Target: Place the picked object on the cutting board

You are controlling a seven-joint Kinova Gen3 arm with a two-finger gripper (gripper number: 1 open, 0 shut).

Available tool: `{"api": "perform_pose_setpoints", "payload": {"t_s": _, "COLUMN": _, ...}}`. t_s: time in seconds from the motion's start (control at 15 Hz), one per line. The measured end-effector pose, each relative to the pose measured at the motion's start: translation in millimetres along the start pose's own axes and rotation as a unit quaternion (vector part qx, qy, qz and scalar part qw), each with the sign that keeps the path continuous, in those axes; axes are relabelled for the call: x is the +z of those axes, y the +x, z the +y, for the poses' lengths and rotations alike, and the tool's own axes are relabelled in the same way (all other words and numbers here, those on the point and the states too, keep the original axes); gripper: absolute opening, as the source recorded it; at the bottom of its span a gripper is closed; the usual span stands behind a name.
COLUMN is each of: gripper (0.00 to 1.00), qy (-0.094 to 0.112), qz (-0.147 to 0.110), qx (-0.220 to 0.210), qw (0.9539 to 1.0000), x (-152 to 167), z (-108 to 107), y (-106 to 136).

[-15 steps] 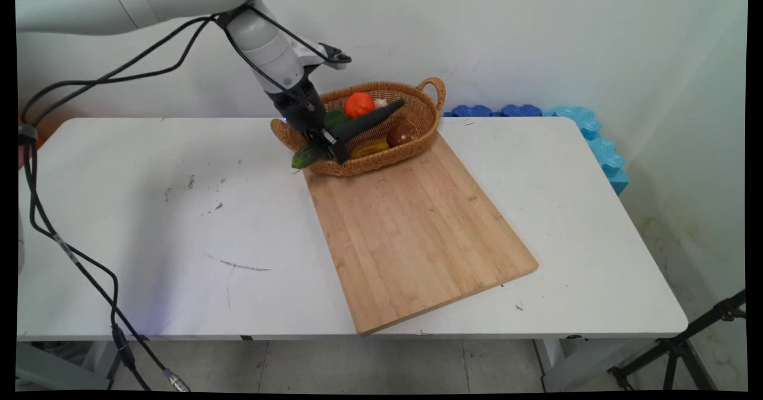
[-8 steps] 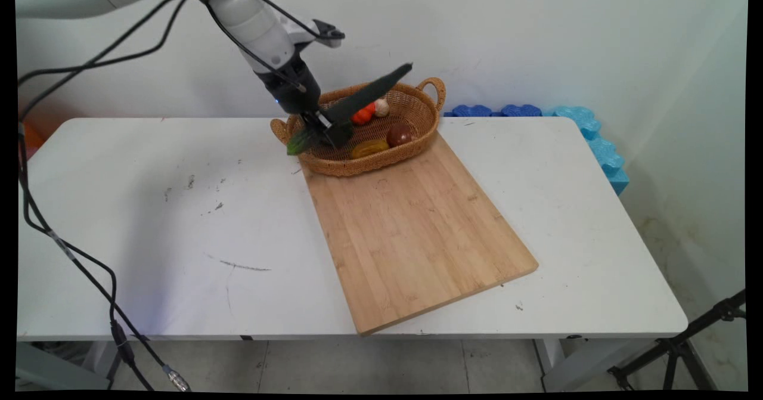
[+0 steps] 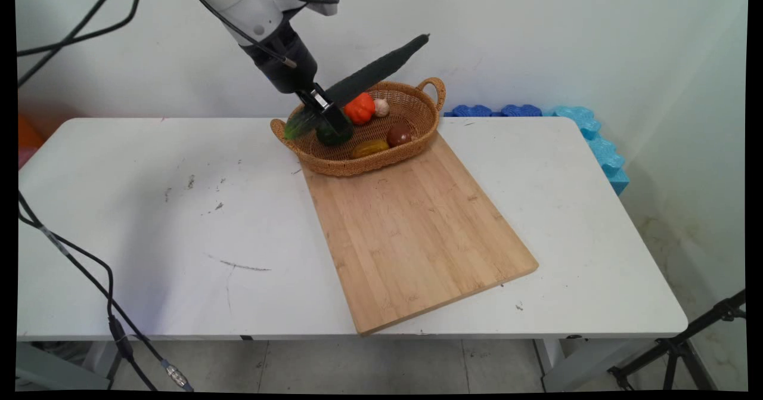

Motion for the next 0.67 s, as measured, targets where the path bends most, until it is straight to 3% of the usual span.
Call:
{"api": "perform_pose_setpoints", "payload": {"t_s": 0.33, "gripper": 0.0, "qy": -0.006, "qz": 0.009, "qx": 0.03, "qw": 0.9995, "x": -4, "z": 26, "y": -10}}
{"api": "perform_pose_setpoints", "payload": {"t_s": 0.67, "gripper": 0.0, "qy": 0.002, "qz": 0.004, "qx": 0.068, "qw": 0.9977, "x": 24, "z": 53, "y": -32}}
